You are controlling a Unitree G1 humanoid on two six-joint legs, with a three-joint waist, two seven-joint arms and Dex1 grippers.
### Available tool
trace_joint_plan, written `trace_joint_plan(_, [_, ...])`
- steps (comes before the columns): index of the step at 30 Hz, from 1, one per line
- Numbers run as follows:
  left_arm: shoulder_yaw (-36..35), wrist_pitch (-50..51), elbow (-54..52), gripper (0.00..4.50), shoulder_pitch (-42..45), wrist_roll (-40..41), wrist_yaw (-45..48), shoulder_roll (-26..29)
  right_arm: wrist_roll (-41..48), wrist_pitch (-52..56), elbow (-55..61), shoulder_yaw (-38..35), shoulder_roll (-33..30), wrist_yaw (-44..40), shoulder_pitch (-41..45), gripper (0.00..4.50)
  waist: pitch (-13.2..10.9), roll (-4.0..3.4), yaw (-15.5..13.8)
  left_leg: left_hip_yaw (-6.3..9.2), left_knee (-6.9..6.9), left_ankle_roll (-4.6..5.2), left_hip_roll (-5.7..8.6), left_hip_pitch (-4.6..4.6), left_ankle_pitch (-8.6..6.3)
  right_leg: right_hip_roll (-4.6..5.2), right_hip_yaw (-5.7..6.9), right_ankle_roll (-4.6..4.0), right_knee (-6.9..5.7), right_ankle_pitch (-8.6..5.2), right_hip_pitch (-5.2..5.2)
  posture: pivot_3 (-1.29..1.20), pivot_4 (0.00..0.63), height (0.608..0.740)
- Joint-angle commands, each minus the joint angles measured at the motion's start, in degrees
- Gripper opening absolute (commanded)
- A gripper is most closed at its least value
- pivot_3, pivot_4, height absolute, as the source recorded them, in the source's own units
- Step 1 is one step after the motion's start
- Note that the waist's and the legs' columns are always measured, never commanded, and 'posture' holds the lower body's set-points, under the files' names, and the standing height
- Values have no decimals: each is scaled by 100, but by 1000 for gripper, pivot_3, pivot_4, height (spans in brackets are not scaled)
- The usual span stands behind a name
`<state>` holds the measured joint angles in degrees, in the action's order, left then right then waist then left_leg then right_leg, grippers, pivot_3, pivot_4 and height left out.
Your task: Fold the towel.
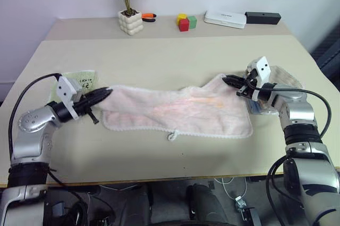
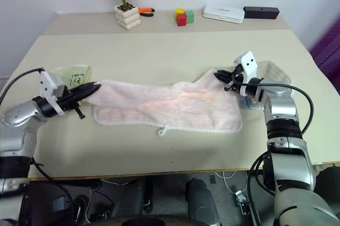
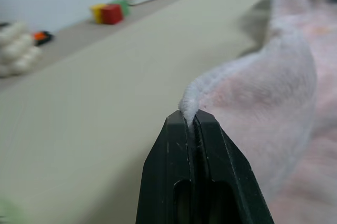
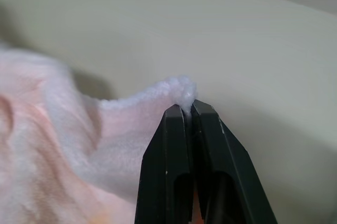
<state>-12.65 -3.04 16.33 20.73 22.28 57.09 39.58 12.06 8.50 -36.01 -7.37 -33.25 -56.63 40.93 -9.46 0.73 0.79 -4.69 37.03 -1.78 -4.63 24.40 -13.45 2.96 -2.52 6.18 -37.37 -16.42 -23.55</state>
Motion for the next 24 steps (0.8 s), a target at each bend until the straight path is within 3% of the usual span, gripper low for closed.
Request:
trace_joint_plan(1, [39, -576, 869, 0, 750, -487, -377, -26, 145, -345, 63, -206, -8, 167, 308, 32, 0, 0, -16, 0, 1, 0, 0, 0, 0, 0, 1, 0, 0, 0, 0, 0, 150, 735])
trace_joint_plan(6, [410, -1624, 2782, 0, 2199, -1274, -776, -184, -56, -1051, -811, -110, 237, 492, 966, 32, 0, 1, -5, 0, 4, -1, 1, 1, 1, -3, 1, 5, 1, 3, 0, 0, 150, 735])
trace_joint_plan(11, [668, -2276, 4380, 0, 3567, -1942, -1646, -331, -619, -2249, -1986, 15, 381, 1586, 1884, 32, -3, 2, 4, -2, -3, -1, 0, 5, 1, -4, 0, 6, 7, 3, -6, 0, 150, 735])
trace_joint_plan(13, [708, -2444, 4843, 0, 4114, -2123, -2027, -318, -732, -2659, -2349, -35, 361, 2005, 2294, 32, -13, 2, 11, -2, -1, -2, 0, 15, 1, -4, 0, 7, 3, 4, -16, 0, 150, 735])
trace_joint_plan(16, [688, -2712, 5205, 0, 4609, -2257, -2260, -179, -620, -3095, -2573, -201, 264, 2007, 2567, 32, -15, 2, 11, -3, 3, -7, 0, 52, 5, -4, -1, 10, -5, 6, -53, 0, 150, 735])
trace_joint_plan(19, [537, -2966, 5307, 0, 4776, -2109, -1964, -19, -265, -3505, -2351, -432, 207, 1543, 2402, 32, -15, 1, 12, -5, -5, -36, 0, 61, 21, -4, -1, 11, 6, 6, -62, 0, 150, 735])
trace_joint_plan(24, [274, -3388, 4935, 0, 4293, -1445, -121, 57, 472, -3346, -771, -573, 246, 489, 1057, 32, -14, 0, 4, -12, -4, -39, -3, 62, 23, -4, 1, 12, 8, 6, -59, 0, 150, 735])
